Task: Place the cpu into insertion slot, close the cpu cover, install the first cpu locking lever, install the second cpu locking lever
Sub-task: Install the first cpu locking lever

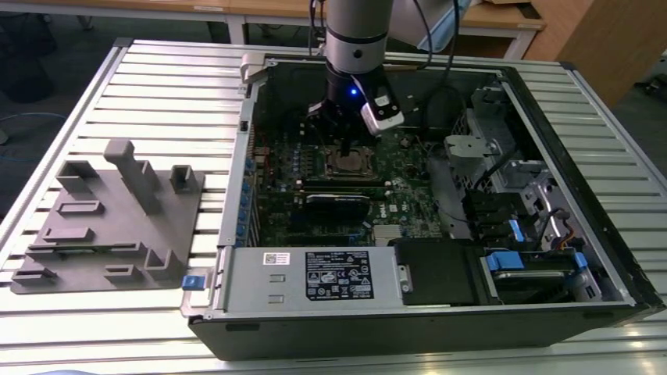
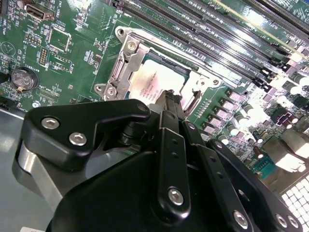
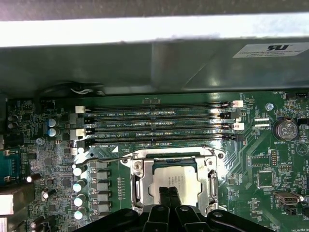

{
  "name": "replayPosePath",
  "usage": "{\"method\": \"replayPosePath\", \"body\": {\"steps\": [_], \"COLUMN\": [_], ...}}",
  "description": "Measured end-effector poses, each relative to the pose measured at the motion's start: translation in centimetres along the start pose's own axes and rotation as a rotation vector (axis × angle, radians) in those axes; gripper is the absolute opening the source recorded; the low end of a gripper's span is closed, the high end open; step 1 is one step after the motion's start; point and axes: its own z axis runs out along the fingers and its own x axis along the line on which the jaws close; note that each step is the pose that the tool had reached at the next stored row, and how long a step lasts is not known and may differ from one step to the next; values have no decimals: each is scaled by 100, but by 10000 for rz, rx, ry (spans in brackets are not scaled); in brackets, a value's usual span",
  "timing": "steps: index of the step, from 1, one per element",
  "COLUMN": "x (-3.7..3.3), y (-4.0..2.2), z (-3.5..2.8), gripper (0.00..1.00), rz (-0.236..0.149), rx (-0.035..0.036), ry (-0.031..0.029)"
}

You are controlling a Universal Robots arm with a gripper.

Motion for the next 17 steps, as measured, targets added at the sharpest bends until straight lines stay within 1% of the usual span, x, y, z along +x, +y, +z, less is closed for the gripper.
{"method": "replayPosePath", "body": {"steps": [3,9,17], "x": [29,183,407], "y": [-3,-11,-24], "z": [0,-1,-5], "gripper": [11,11,11], "rz": [0,-2,-1], "rx": [1,0,-1], "ry": [1,-2,-2]}}
